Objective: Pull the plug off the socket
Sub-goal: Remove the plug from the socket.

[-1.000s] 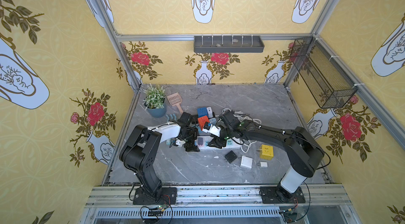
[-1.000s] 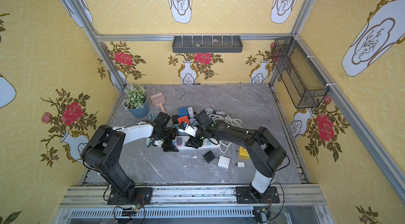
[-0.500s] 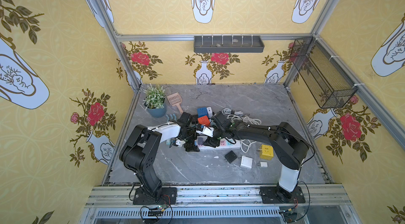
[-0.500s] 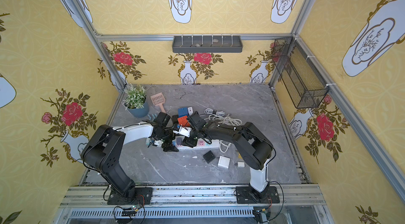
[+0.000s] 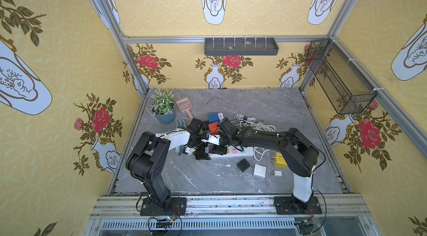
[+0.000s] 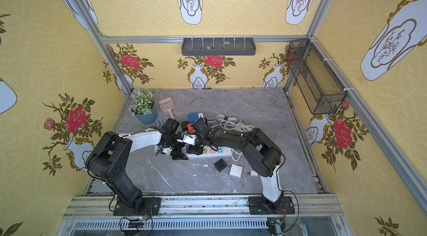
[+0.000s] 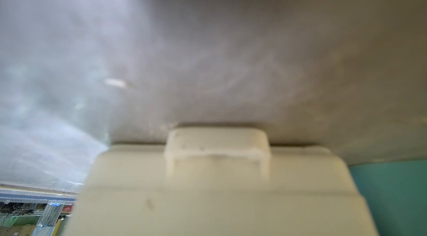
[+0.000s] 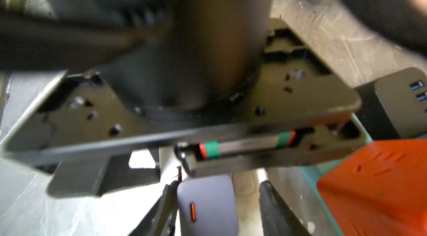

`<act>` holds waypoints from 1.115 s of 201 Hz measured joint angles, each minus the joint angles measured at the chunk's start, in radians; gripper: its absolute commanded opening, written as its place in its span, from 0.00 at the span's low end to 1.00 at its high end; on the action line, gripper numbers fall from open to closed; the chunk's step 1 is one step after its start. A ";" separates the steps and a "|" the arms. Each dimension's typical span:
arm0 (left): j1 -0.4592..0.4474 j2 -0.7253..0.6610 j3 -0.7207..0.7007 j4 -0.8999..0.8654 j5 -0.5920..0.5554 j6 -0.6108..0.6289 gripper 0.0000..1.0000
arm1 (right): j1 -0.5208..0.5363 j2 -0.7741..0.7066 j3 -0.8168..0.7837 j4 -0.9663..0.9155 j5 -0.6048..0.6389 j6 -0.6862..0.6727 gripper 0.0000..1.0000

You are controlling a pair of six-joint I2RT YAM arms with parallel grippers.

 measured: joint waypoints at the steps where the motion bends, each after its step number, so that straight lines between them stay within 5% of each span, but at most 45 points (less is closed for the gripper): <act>1: 0.000 0.000 0.000 0.000 0.000 0.000 0.09 | 0.000 0.000 0.001 0.000 0.000 0.000 0.52; 107: 0.000 0.005 0.004 -0.002 0.000 0.002 0.09 | 0.013 0.002 0.017 -0.031 -0.003 -0.008 0.25; 224: 0.000 0.006 0.005 -0.001 0.001 0.003 0.09 | 0.013 -0.080 0.015 -0.051 0.019 0.009 0.23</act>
